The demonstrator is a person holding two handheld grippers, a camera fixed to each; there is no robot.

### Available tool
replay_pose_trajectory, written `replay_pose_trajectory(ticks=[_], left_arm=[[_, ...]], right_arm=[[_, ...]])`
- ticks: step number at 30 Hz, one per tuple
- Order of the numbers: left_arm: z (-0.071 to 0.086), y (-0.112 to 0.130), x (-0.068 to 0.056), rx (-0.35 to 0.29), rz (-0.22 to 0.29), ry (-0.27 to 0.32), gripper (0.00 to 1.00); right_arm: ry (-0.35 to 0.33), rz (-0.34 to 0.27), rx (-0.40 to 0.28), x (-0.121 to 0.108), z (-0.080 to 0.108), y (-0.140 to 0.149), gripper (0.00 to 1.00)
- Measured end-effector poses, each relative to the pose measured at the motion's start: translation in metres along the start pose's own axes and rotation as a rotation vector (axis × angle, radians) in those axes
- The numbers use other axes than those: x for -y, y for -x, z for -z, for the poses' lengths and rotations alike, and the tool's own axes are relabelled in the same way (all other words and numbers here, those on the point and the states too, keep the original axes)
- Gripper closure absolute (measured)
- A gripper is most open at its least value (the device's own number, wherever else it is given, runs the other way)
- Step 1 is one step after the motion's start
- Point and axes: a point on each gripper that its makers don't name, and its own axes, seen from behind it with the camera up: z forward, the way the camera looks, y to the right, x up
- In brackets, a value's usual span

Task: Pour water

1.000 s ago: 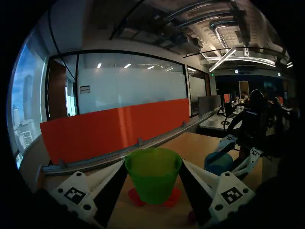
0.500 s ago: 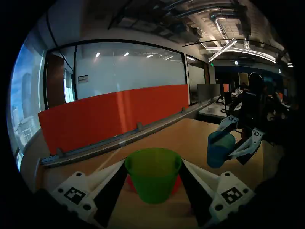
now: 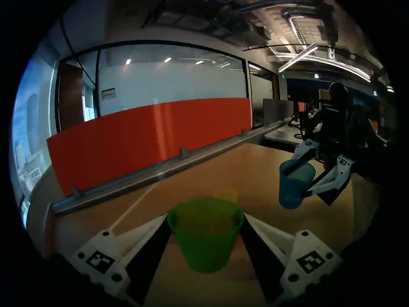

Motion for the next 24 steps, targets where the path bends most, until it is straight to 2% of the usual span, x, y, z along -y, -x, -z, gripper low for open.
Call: replay_pose_trajectory(ticks=[6, 15, 24], left_arm=[[-0.007, 0.026, -0.003, 0.07, -0.01, 0.015, 0.12], [-0.014, 0.062, -0.009, 0.172, -0.061, 0.046, 0.11], [-0.018, 0.092, -0.009, 0.258, -0.106, 0.063, 0.11]], right_arm=[[-0.008, -0.012, 0.044, -0.003, -0.001, 0.017, 0.12], [-0.007, -0.023, 0.081, -0.008, -0.004, 0.033, 0.12], [-0.003, -0.036, 0.113, -0.013, -0.008, 0.049, 0.12]])
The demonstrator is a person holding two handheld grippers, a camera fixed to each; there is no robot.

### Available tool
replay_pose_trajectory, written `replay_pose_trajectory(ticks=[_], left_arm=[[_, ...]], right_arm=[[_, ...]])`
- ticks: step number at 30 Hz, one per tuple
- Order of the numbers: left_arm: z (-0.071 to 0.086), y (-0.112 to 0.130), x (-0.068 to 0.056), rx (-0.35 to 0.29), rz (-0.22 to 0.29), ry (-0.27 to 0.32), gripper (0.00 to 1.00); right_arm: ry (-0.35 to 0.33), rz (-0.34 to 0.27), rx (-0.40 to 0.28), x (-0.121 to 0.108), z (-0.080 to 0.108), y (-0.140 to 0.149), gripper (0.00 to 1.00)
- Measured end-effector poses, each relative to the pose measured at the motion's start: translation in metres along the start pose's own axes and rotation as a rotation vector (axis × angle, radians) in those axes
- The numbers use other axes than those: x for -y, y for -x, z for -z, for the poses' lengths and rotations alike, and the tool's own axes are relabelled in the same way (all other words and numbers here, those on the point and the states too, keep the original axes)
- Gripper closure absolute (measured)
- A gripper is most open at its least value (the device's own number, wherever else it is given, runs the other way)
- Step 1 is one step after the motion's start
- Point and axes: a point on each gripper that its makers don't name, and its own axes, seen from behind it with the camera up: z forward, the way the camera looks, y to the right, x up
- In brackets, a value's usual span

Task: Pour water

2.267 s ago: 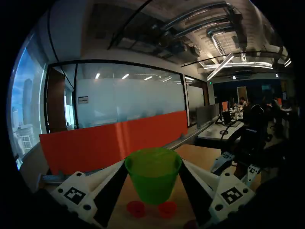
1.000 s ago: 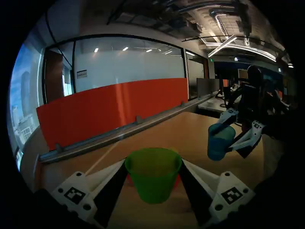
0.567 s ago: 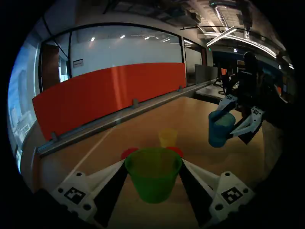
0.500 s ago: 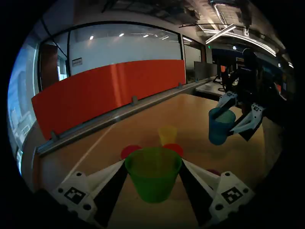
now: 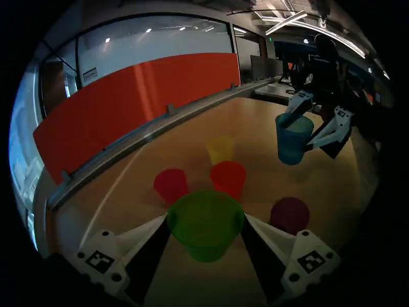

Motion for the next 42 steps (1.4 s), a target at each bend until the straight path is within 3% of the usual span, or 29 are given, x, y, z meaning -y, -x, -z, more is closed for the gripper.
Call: replay_pose_trajectory(ticks=[16, 30, 42], left_arm=[[-0.024, 0.03, -0.008, 0.085, 0.015, 0.055, 0.12], [-0.048, 0.051, -0.02, 0.11, 0.038, 0.095, 0.11], [-0.055, 0.056, -0.022, 0.099, 0.062, 0.111, 0.11]], right_arm=[[0.008, -0.009, 0.057, -0.009, -0.01, 0.028, 0.12], [0.009, -0.026, 0.075, -0.012, -0.017, 0.042, 0.12], [0.009, -0.037, 0.081, -0.013, -0.021, 0.047, 0.12]])
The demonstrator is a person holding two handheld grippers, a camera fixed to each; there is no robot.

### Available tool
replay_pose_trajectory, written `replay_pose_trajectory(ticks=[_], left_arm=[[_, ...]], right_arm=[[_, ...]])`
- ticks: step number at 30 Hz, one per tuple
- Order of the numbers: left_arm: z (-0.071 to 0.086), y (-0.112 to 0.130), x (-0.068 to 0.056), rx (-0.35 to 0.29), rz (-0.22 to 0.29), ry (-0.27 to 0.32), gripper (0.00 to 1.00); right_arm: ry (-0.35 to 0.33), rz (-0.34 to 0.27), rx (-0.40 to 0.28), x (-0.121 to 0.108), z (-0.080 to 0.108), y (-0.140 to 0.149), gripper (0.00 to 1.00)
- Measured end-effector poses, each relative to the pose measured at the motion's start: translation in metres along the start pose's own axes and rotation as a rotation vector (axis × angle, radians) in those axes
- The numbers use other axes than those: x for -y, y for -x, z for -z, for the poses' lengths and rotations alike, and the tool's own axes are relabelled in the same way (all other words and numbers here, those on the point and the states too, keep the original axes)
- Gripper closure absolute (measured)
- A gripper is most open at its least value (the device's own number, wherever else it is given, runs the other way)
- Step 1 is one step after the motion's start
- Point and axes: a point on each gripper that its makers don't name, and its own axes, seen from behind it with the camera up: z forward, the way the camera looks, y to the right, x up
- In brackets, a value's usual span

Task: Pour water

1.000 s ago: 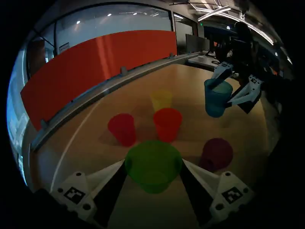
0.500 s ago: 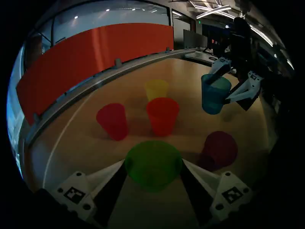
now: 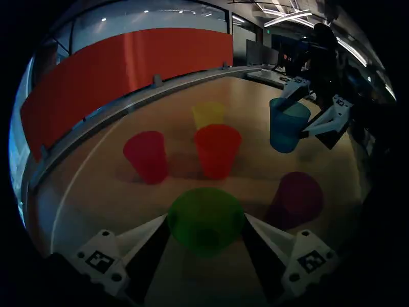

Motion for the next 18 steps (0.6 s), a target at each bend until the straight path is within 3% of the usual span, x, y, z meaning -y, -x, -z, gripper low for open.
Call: replay_pose_trajectory(ticks=[9, 18], left_arm=[[0.002, 0.006, 0.001, -0.004, 0.028, 0.011, 0.11], [0.004, 0.015, 0.002, 0.01, 0.021, 0.003, 0.11]], right_arm=[[0.001, 0.001, 0.008, 0.001, -0.003, 0.004, 0.12], [0.007, -0.004, 0.015, 0.0, -0.006, 0.008, 0.12]])
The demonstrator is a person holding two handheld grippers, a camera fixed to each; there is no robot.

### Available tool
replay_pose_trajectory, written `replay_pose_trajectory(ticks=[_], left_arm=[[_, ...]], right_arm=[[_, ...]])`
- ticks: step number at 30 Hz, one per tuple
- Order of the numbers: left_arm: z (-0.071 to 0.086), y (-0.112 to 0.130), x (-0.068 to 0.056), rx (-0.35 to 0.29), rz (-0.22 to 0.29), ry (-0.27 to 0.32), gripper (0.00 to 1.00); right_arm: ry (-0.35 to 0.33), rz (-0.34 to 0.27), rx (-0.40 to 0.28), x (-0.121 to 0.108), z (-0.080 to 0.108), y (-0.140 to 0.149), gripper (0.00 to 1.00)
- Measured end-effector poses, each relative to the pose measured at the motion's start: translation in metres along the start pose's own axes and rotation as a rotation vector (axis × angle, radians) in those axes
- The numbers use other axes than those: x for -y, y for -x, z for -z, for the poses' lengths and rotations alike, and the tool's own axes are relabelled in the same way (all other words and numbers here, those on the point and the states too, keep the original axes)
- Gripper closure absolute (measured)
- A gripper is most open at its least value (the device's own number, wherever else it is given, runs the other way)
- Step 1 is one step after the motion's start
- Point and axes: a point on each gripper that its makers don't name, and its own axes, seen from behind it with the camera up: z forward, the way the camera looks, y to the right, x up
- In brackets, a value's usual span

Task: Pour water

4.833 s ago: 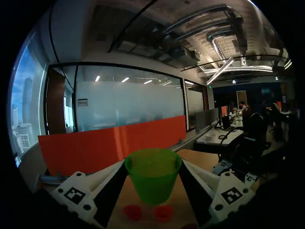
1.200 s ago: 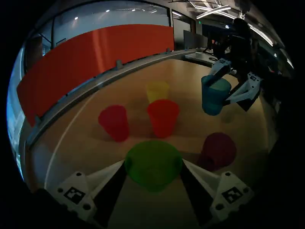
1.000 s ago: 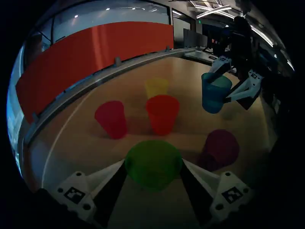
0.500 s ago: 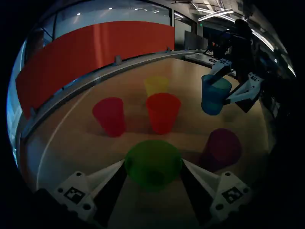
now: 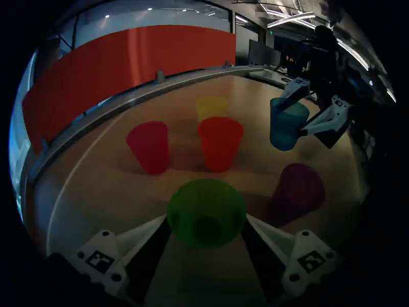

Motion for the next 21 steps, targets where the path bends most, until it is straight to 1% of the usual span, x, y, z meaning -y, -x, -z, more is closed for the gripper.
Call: replay_pose_trajectory(ticks=[4, 8, 15, 21], left_arm=[[0.001, 0.004, -0.003, 0.015, -0.002, 0.008, 0.1], [0.003, 0.009, -0.004, 0.032, 0.0, 0.008, 0.0], [0.006, 0.015, -0.001, 0.042, -0.001, -0.007, 0.0], [0.011, 0.022, 0.0, 0.046, 0.007, -0.014, 0.0]], right_arm=[[-0.001, -0.005, 0.003, 0.001, -0.001, 0.002, 0.12], [-0.001, -0.008, 0.011, 0.001, -0.004, 0.007, 0.12], [0.0, -0.015, 0.029, 0.001, -0.01, 0.017, 0.12], [0.003, -0.01, 0.045, 0.0, -0.013, 0.026, 0.12]])
